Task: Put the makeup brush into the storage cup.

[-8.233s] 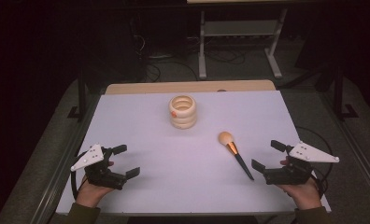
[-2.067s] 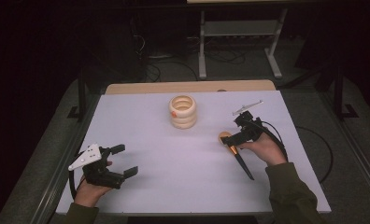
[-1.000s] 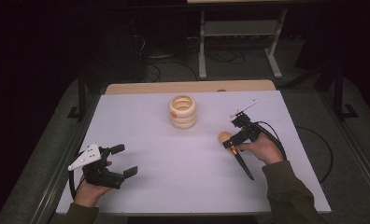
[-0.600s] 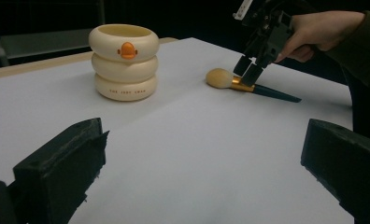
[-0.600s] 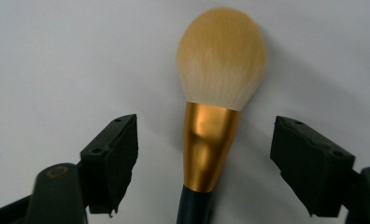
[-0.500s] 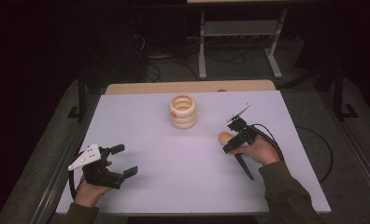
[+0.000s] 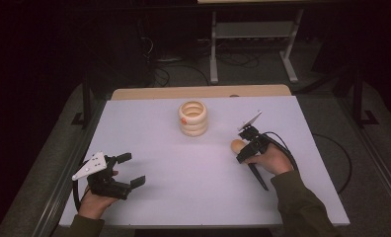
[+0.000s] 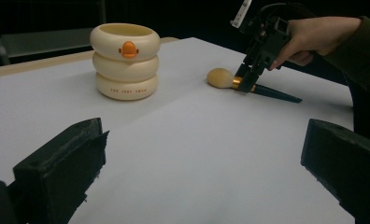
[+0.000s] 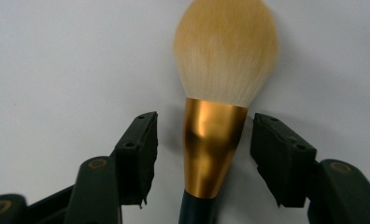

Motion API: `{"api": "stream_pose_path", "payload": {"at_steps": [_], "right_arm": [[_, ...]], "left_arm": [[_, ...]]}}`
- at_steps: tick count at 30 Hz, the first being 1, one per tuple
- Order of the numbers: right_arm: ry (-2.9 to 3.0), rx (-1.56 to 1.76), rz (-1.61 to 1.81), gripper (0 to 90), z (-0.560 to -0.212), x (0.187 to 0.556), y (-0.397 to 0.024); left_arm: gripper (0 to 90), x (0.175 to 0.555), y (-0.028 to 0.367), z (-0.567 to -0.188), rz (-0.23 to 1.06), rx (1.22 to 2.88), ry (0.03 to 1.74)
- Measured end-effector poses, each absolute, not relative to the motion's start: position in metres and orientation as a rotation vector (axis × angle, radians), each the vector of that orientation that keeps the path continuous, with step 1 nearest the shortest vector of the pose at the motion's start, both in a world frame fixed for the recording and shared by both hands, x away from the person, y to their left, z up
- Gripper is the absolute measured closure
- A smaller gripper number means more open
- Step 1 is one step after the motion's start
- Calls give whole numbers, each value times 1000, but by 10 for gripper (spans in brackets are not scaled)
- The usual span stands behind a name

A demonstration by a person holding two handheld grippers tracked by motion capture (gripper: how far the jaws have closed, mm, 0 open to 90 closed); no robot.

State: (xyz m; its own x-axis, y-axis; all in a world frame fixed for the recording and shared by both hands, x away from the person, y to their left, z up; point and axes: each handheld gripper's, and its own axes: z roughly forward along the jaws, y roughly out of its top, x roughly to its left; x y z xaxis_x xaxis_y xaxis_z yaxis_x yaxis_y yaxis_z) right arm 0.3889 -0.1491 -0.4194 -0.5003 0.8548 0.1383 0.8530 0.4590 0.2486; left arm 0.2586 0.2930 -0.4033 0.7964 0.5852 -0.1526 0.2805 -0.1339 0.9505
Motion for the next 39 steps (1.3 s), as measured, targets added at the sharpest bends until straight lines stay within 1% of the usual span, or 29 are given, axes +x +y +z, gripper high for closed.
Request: {"api": "stream_pose_path", "payload": {"at_steps": [12,16,27,39], "right_arm": [[2657,1566,430,504,-421,389,-148],[2653,1558,415,546,-420,389,-148],[2661,1541,407,588,-420,388,-148],[2657,1539,400,607,-420,388,-147]], "left_arm": [[0,259,293,-403,303,1723,678],[0,259,293,-403,305,1722,676],[0,258,294,-403,302,1720,679],[0,258,294,-403,303,1718,679]]}}
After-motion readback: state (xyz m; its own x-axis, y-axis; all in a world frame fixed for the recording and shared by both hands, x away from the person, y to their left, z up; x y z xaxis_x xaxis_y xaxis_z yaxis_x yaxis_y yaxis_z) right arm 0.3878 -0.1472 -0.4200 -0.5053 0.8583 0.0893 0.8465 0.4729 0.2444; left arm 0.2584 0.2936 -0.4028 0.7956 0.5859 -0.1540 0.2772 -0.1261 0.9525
